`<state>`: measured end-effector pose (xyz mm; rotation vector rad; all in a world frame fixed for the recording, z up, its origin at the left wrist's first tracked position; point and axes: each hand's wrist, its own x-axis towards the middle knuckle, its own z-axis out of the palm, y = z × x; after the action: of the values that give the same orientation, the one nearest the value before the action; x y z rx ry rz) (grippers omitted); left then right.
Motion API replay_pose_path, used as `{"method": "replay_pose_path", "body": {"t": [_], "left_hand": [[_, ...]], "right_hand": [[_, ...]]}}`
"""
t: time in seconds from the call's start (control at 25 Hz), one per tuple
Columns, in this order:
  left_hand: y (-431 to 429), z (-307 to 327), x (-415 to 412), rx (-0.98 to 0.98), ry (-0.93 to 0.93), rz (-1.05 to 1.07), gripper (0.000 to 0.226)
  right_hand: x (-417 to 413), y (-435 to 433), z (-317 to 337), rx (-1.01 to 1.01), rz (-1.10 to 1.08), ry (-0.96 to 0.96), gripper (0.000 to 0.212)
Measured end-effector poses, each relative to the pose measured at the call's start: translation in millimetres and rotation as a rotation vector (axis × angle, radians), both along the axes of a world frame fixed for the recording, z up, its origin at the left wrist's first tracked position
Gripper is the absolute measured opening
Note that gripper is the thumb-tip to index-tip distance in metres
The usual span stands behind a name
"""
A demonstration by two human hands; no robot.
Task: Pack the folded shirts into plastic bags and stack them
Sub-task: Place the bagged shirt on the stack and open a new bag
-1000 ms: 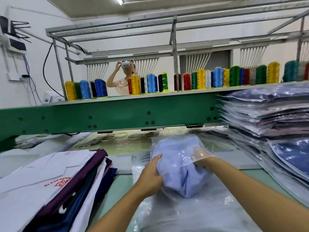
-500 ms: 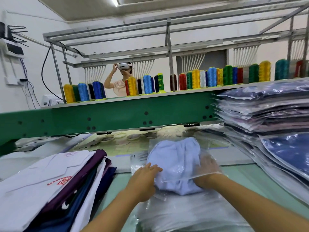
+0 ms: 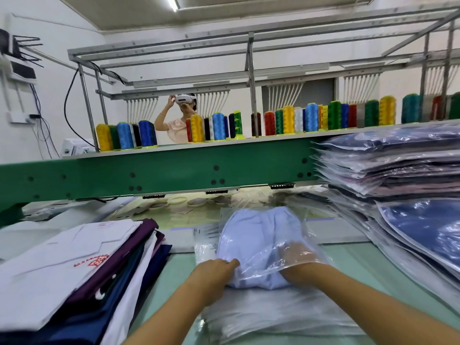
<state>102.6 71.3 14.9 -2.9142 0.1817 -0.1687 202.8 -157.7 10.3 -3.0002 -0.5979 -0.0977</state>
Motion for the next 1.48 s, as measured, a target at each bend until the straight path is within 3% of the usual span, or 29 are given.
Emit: {"method": "replay_pose_path", "body": {"t": [0.16, 0.28, 0.4, 0.52, 0.56, 0.64, 0.68, 0.76, 0.88, 1.0, 1.12, 1.28, 1.48], "left_hand": [[-1, -7, 3, 0.126, -0.028, 0.033, 0.028], [2, -13, 3, 0.126, -0.089, 0.109, 0.029], [6, -9, 0, 0.093, -0.154, 0.169, 0.029], [7, -1, -5, 0.077, -0.177, 0.180, 0.024], [6, 1, -7, 0.079, -0.175, 0.177, 0.022], [4, 4, -12, 0.076, -0.166, 0.166, 0.020], [4, 4, -15, 0.075, -0.161, 0.160, 0.021], [3, 3, -19, 0.066, -0.159, 0.138, 0.025], [3, 2, -25, 0.041, -0.112, 0.064, 0.029], [3, -1, -36, 0.012, -0.005, 0.015, 0.024], [4, -6, -45, -0.012, 0.093, 0.028, 0.022], [12, 0, -49, -0.086, 0.250, 0.053, 0.032], [19, 28, -47, -0.379, 0.413, 0.133, 0.034]], "right_hand": [[-27, -2, -3, -0.167, 0.187, 0.181, 0.066], [-40, -22, 11, -0.095, 0.305, 0.198, 0.041], [-50, -38, 25, 0.072, 0.434, 0.048, 0.014], [-55, -51, 29, 0.566, 0.455, -0.167, 0.011], [-56, -55, 29, 0.608, 0.434, -0.322, 0.017], [-50, -65, 23, 0.361, 0.355, -0.491, 0.043], [-45, -71, 17, 0.228, 0.311, -0.433, 0.049], [-39, -80, 5, 0.083, 0.235, -0.257, 0.035], [-31, -88, -12, -0.039, 0.221, -0.234, 0.015], [-30, -94, -14, -0.075, 0.270, -0.120, 0.016], [-29, -99, -10, -0.011, 0.281, 0.066, 0.019], [-35, -106, -1, 0.231, 0.269, 0.382, 0.021], [-30, -106, 4, 0.506, 0.173, 0.466, 0.030]]}}
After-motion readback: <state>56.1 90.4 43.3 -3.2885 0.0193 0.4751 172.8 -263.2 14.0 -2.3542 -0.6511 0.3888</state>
